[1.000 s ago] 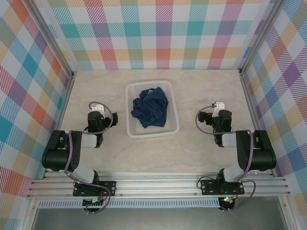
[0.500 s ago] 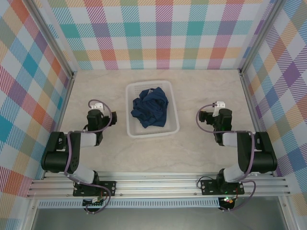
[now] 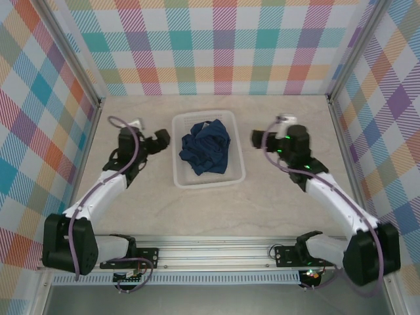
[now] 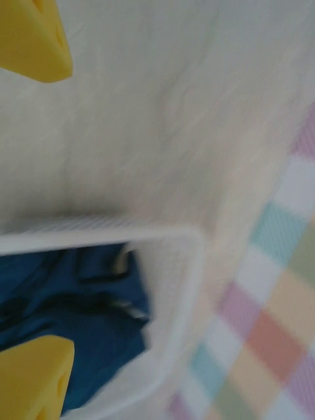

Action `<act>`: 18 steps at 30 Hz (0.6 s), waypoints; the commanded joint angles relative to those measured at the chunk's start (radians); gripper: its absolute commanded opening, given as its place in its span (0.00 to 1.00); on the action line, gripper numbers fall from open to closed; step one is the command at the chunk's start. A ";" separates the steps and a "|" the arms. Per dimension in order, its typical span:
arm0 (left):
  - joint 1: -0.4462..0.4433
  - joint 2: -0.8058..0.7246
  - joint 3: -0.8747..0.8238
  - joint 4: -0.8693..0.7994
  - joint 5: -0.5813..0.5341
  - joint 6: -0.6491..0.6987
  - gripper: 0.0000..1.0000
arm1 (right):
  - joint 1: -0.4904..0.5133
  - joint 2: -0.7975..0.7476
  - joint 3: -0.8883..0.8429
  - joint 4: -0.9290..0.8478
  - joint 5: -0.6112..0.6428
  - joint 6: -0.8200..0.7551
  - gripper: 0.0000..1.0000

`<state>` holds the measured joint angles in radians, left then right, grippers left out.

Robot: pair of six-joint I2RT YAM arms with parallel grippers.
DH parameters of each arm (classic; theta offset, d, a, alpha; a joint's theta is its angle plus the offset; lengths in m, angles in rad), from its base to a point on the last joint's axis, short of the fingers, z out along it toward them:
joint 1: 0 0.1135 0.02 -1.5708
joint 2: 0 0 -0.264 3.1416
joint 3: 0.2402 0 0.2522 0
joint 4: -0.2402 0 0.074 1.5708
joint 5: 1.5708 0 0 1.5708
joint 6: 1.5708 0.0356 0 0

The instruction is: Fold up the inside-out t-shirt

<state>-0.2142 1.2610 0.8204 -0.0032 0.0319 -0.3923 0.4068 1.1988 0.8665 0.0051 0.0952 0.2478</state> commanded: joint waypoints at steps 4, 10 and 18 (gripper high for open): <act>-0.045 0.047 0.073 -0.256 0.026 -0.019 0.93 | 0.258 0.332 0.290 -0.317 0.003 -0.020 0.99; -0.046 0.023 0.058 -0.299 0.010 -0.027 0.93 | 0.336 0.636 0.536 -0.394 0.143 -0.018 1.00; -0.047 -0.027 0.015 -0.327 -0.013 -0.033 0.81 | 0.318 0.962 0.799 -0.378 0.201 -0.027 0.84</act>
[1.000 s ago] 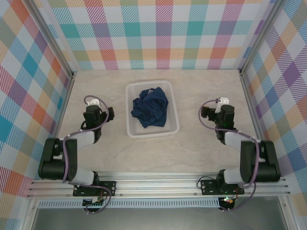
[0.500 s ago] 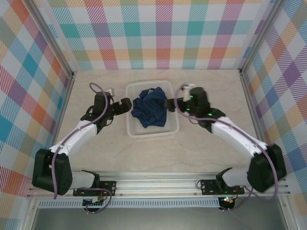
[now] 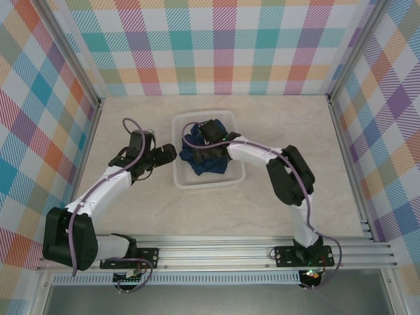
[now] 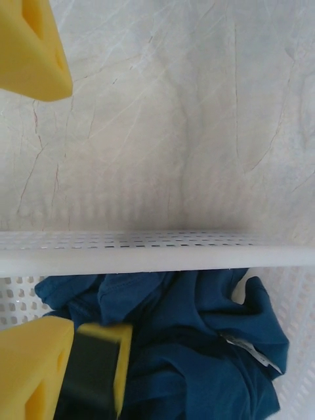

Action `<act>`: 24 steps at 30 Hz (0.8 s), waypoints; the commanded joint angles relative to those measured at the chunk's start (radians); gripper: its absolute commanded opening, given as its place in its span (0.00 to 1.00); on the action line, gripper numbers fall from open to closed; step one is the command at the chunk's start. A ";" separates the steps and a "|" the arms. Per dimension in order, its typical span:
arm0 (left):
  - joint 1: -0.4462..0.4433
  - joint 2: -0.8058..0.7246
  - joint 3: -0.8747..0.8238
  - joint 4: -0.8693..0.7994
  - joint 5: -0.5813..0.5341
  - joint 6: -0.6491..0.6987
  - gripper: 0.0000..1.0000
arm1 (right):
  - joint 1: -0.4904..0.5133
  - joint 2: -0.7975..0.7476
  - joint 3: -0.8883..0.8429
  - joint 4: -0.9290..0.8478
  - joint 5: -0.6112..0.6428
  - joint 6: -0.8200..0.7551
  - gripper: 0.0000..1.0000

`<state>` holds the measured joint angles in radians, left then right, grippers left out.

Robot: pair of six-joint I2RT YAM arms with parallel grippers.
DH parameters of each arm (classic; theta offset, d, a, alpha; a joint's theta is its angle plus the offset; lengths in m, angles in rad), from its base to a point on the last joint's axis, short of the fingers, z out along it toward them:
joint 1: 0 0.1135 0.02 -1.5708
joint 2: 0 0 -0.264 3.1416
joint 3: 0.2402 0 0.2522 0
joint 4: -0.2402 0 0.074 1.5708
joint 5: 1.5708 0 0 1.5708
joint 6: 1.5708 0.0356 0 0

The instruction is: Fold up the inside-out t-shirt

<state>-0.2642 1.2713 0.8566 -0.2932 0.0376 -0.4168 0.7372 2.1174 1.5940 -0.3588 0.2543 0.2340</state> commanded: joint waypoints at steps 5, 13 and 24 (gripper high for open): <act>0.003 -0.058 -0.051 -0.002 0.005 -0.049 0.77 | -0.039 0.020 0.109 0.035 -0.067 -0.061 0.23; -0.004 0.210 0.106 0.071 0.084 -0.036 0.63 | -0.042 -0.411 -0.144 0.160 -0.166 -0.069 0.00; -0.032 0.476 0.341 0.031 0.004 -0.092 0.13 | -0.080 -0.810 -0.185 0.052 -0.155 -0.099 0.00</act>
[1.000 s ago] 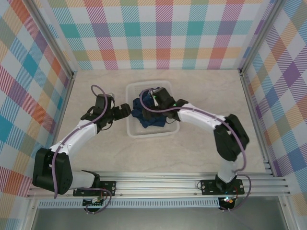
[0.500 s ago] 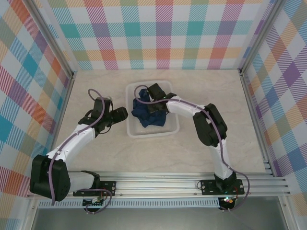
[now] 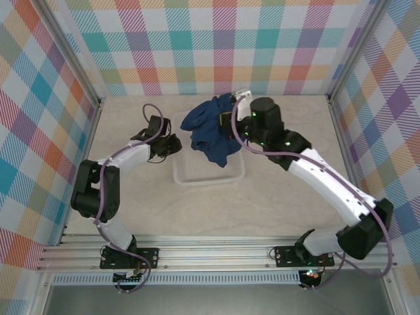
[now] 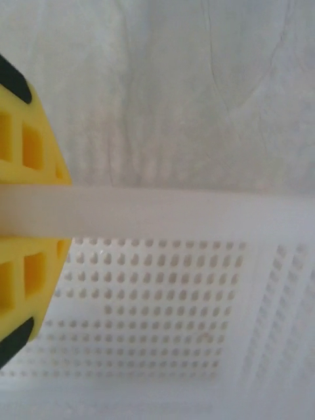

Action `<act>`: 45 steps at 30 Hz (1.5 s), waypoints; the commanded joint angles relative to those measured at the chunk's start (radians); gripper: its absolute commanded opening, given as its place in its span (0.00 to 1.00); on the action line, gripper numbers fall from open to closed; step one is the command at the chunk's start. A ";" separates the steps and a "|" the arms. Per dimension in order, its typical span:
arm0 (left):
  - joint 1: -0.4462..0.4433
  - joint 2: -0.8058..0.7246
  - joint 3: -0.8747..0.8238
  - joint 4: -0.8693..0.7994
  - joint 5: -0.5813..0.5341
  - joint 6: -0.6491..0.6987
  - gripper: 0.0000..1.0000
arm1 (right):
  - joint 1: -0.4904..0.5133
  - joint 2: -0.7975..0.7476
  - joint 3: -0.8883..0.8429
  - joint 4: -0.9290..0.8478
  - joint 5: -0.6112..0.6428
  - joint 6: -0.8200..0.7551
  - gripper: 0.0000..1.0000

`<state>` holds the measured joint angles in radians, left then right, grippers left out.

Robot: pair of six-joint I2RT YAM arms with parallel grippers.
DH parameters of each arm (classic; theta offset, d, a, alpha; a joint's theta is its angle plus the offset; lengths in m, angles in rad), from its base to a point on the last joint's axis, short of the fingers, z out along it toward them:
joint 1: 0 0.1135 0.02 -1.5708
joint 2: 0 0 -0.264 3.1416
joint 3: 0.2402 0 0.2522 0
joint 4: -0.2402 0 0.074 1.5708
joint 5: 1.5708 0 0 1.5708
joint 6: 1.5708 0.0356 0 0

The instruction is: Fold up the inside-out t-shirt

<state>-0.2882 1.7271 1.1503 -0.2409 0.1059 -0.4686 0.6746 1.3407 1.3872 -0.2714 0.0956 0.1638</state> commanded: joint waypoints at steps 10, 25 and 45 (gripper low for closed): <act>0.116 0.042 0.245 -0.245 -0.281 0.194 0.07 | -0.043 -0.157 0.124 -0.279 0.040 -0.117 0.00; 0.340 0.436 0.798 -0.510 -0.544 0.419 0.26 | -0.112 -0.213 0.063 -0.358 0.068 -0.121 0.00; -0.127 0.477 0.947 -0.520 -0.480 0.415 0.68 | -0.320 0.132 -0.001 -0.224 -0.127 0.001 0.16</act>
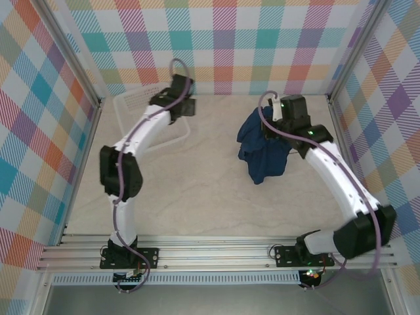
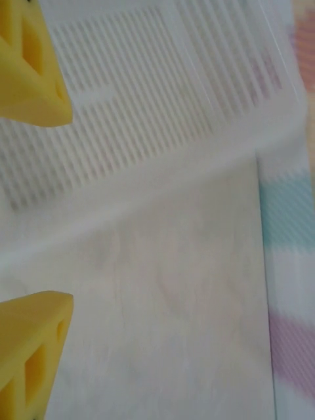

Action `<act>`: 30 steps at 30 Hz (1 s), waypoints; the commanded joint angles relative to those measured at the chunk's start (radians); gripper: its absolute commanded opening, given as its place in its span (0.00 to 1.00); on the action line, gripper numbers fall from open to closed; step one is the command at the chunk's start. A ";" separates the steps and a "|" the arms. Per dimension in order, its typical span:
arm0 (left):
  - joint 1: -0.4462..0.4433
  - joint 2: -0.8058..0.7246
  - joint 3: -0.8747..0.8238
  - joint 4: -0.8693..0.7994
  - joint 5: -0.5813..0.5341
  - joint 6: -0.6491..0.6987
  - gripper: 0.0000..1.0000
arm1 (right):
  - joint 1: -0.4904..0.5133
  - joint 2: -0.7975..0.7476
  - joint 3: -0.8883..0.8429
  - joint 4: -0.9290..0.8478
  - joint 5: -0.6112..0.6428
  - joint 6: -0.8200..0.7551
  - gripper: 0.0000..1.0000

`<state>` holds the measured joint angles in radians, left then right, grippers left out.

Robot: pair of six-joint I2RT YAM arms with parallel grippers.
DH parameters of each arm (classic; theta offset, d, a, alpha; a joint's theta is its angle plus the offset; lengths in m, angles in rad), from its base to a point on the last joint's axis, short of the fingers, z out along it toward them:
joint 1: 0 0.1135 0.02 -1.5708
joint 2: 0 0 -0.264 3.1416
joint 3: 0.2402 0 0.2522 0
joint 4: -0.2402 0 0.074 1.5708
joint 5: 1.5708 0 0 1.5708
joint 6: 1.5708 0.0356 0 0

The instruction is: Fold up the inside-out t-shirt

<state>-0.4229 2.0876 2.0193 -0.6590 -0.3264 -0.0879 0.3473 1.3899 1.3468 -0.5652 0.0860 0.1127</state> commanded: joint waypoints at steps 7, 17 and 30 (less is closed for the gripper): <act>-0.002 0.353 0.333 -0.236 -0.228 0.113 0.72 | 0.010 0.142 -0.009 0.088 -0.180 0.053 0.68; 0.105 0.240 0.105 -0.162 -0.377 0.210 0.70 | 0.009 0.100 -0.117 0.113 -0.215 0.070 0.78; 0.306 0.079 -0.074 -0.153 -0.307 0.171 0.68 | 0.010 0.106 -0.187 0.137 -0.168 0.084 0.78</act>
<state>-0.1268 2.2501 1.9396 -0.8135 -0.6548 0.1127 0.3531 1.4967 1.1683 -0.4519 -0.1154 0.2016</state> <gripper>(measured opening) 0.686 0.783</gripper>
